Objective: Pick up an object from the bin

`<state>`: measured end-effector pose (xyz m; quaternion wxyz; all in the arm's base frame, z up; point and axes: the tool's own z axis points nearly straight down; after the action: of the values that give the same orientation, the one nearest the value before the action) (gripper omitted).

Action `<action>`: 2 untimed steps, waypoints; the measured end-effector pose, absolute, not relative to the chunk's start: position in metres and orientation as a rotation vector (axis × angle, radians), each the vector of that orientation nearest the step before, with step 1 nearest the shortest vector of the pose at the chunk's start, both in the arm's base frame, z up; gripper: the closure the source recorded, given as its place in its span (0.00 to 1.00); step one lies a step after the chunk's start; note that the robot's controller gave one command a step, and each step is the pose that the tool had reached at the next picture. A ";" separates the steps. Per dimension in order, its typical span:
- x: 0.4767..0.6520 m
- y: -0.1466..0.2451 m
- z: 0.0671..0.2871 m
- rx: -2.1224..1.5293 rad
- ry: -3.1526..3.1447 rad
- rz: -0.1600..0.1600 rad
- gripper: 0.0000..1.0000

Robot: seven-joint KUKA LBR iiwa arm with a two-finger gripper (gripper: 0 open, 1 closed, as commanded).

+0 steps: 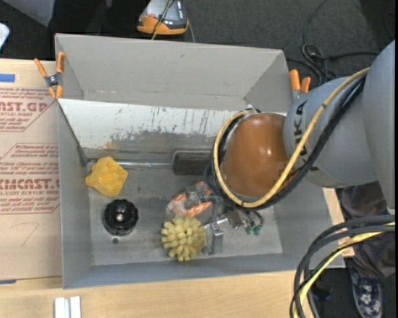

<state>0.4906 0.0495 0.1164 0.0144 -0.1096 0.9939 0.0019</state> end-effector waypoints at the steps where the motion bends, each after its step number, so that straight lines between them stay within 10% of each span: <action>1: 0.490 0.052 0.103 -0.327 3.093 0.006 0.00; 2: 0.504 0.083 0.179 -0.279 3.089 0.010 0.00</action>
Offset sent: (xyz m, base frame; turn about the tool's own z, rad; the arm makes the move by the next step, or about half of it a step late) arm 0.0116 0.0308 0.0589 0.0418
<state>0.5044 0.0826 0.1786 0.0202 -0.0899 0.9957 0.0032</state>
